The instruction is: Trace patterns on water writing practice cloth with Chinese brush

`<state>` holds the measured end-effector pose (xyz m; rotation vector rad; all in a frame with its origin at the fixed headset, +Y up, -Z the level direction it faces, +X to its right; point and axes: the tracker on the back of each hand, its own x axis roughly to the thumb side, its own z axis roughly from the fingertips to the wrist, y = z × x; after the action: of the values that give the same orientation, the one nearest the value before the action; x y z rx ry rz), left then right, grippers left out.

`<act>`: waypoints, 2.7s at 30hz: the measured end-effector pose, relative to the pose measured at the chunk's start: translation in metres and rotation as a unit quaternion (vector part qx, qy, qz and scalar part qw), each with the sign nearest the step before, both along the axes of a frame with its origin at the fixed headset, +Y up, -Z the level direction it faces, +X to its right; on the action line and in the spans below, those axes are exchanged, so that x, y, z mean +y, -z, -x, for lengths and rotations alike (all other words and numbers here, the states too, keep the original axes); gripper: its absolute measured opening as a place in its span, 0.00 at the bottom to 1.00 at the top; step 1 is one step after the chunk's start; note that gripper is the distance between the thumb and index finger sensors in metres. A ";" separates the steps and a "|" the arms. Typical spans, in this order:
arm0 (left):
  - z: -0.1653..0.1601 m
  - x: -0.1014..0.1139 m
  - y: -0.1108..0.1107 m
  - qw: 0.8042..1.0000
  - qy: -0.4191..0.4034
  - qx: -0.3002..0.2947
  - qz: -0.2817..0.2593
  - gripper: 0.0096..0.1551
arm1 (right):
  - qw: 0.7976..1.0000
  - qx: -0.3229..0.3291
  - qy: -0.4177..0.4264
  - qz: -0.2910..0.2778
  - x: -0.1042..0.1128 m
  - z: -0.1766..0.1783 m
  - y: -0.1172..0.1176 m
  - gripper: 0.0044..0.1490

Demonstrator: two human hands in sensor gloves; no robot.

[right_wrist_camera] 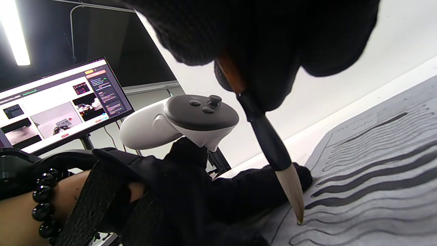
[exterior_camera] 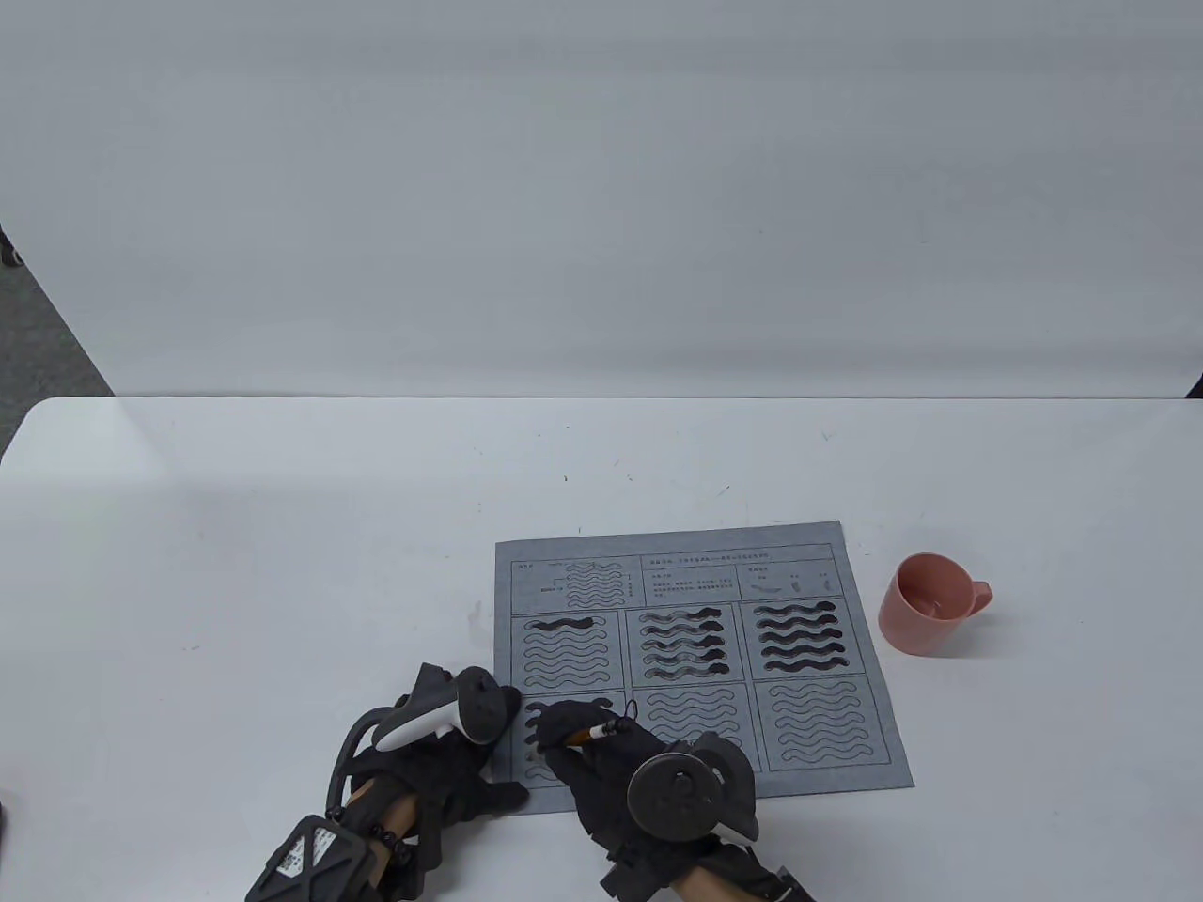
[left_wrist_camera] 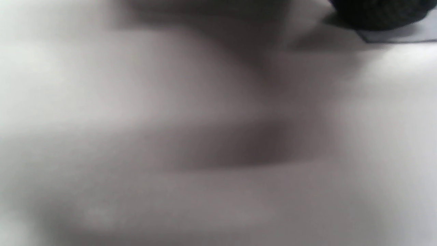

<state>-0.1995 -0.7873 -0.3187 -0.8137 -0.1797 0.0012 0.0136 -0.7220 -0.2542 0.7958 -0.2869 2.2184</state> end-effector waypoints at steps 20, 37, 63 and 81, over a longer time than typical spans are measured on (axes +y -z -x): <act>0.000 0.000 0.000 1.000 0.001 0.000 0.000 0.61 | 1.000 -0.005 -0.003 0.012 -0.002 0.000 0.001 0.24; 0.000 0.000 0.000 1.000 0.001 0.000 0.000 0.61 | 1.000 -0.012 -0.003 0.018 -0.003 -0.003 0.003 0.24; 0.000 0.000 0.000 1.000 0.003 0.000 0.001 0.61 | 1.000 -0.019 0.000 0.021 -0.004 -0.006 0.003 0.23; 0.000 0.000 0.000 1.000 0.003 0.000 0.001 0.61 | 1.000 -0.020 0.001 0.025 -0.005 -0.010 0.004 0.24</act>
<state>-0.1994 -0.7872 -0.3182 -0.8161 -0.1768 -0.0045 0.0233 -0.7268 -0.2584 0.7257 -0.2508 2.2319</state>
